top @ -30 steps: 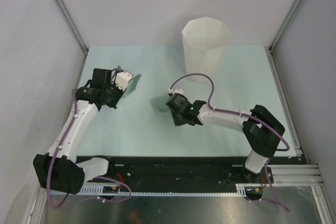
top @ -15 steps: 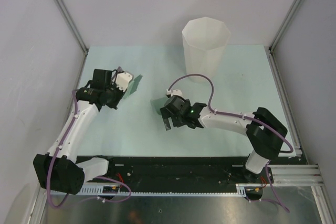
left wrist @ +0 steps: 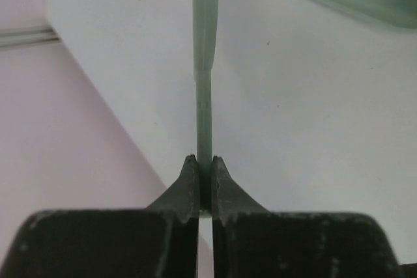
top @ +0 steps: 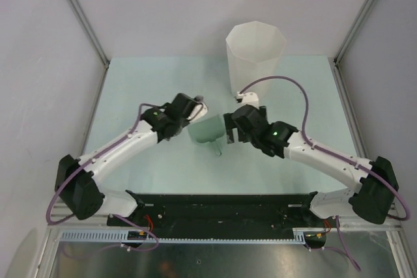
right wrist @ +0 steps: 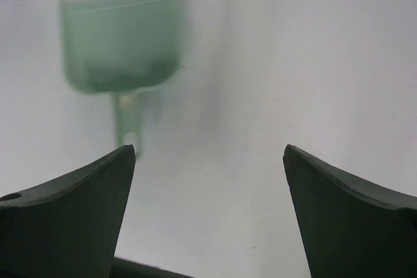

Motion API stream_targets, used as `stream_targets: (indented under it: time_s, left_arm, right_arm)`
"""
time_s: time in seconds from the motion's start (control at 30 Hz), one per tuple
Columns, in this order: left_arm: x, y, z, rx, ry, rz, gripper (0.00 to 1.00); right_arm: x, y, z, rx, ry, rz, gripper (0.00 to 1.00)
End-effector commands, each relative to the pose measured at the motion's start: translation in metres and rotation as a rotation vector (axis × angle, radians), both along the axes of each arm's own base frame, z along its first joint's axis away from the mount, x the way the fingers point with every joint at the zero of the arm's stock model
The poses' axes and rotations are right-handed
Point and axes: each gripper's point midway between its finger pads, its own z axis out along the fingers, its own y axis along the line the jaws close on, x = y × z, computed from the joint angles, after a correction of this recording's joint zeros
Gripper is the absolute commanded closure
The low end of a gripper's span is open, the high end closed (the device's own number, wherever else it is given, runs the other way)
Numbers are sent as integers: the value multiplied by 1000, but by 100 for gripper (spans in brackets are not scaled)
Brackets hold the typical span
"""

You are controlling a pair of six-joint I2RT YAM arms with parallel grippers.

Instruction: Sweep away the paper scraps from the table

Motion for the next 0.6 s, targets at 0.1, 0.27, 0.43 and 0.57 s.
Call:
stream_targets:
  time_s: [0.1,0.27,0.43,0.57]
  left_arm:
    - [1,-48,2,238,-201,-89,100]
    - [-11,-77,-31,323,-174,-181,100]
    - [-28,-97,-63,360,-105,-278,92]
    - [-39,-104,-82,348,-23,-349,61]
  right_arm:
    - [9,-95,11,-21,-36,-256,0]
    - [5,-126,21,52,-48,-297,0]
    - [-1,-136,18,46,-35,-309,0]
    - [0,-133,7,23,1,-295,0]
